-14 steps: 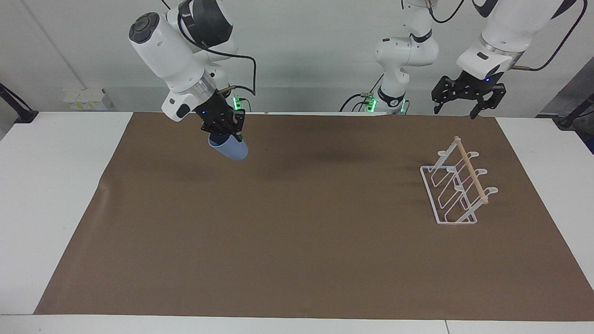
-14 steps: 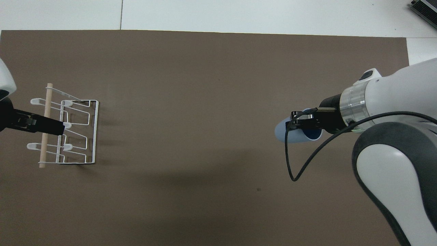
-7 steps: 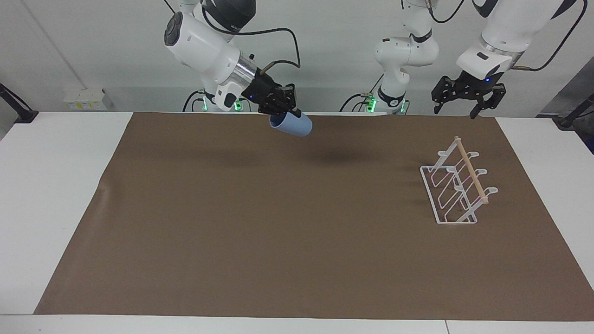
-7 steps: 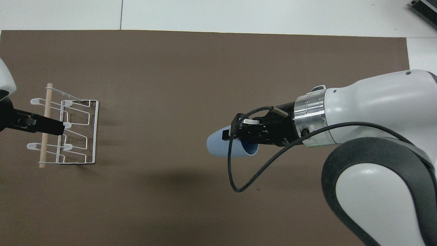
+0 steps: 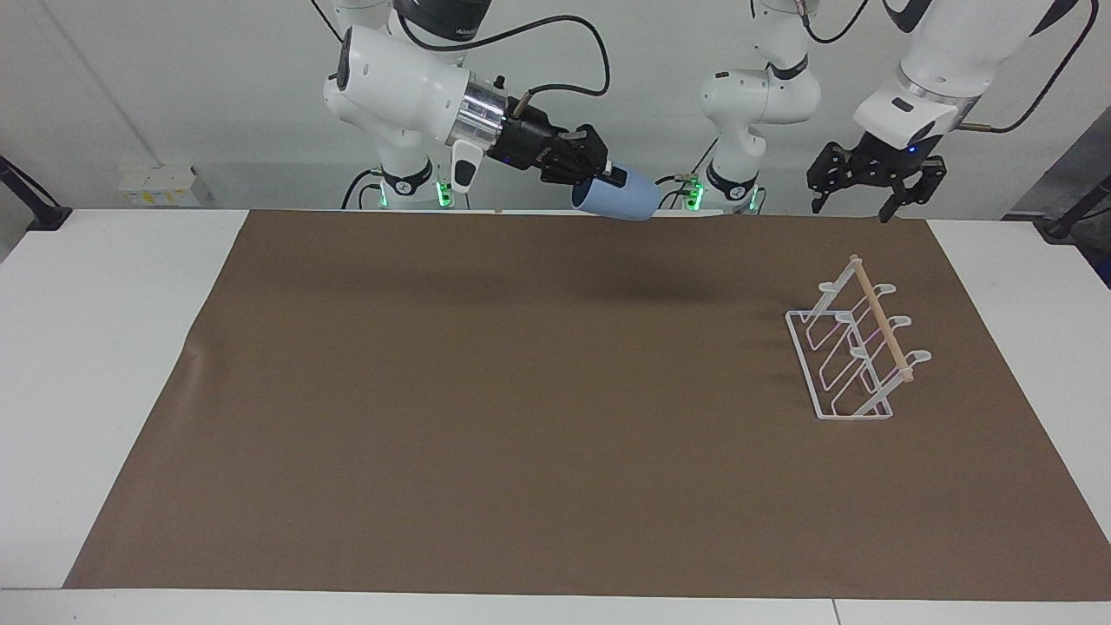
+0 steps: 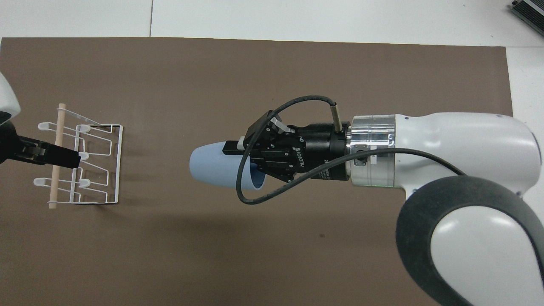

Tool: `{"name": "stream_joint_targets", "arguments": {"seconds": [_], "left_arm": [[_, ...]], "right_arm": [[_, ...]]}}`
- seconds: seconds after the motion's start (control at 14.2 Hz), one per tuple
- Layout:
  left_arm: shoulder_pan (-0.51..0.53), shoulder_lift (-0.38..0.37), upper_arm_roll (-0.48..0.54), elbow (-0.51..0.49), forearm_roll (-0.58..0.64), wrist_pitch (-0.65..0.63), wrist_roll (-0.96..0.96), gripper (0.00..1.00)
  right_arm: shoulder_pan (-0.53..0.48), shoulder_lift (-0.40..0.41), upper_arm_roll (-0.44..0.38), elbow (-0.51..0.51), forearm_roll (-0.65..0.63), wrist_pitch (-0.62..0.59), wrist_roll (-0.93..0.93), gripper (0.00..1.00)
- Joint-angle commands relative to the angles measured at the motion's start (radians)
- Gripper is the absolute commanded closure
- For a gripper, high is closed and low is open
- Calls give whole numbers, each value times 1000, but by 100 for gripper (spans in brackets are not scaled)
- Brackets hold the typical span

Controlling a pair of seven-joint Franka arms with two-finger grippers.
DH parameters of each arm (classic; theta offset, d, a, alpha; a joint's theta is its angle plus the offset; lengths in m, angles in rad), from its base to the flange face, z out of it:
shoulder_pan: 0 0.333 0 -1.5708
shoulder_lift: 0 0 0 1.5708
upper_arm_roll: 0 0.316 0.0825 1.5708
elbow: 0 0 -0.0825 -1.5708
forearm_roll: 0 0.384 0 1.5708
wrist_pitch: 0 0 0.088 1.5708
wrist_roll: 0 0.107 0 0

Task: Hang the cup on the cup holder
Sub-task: 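Lift the blue cup with the right gripper toward the cup rack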

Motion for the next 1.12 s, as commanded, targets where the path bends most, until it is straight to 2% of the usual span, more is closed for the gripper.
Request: {"name": "stream_joint_targets", "arguments": {"seconds": [0.0, 0.14, 0.35, 0.56, 0.91, 1.05], "left_arm": [[7, -10, -3, -10, 10, -14, 10, 0], [-4, -15, -5, -18, 10, -40, 11, 0], [-2, -15, -10, -19, 6, -33, 34, 0], [1, -13, -8, -15, -50, -25, 323, 0], [-13, -15, -17, -16, -71, -33, 788, 0], [-11, -13, -20, -10, -86, -24, 886, 0]], "right_arm": [[-11, -5, 22, -3, 80, 61, 89, 100], [25, -2, 37, -3, 155, 180, 139, 100], [94, 6, 37, -3, 171, 303, 210, 100], [114, 3, 37, -17, 154, 308, 203, 100], [126, 1, 37, -25, 144, 308, 198, 100], [126, 1, 37, -29, 144, 308, 196, 100]]}}
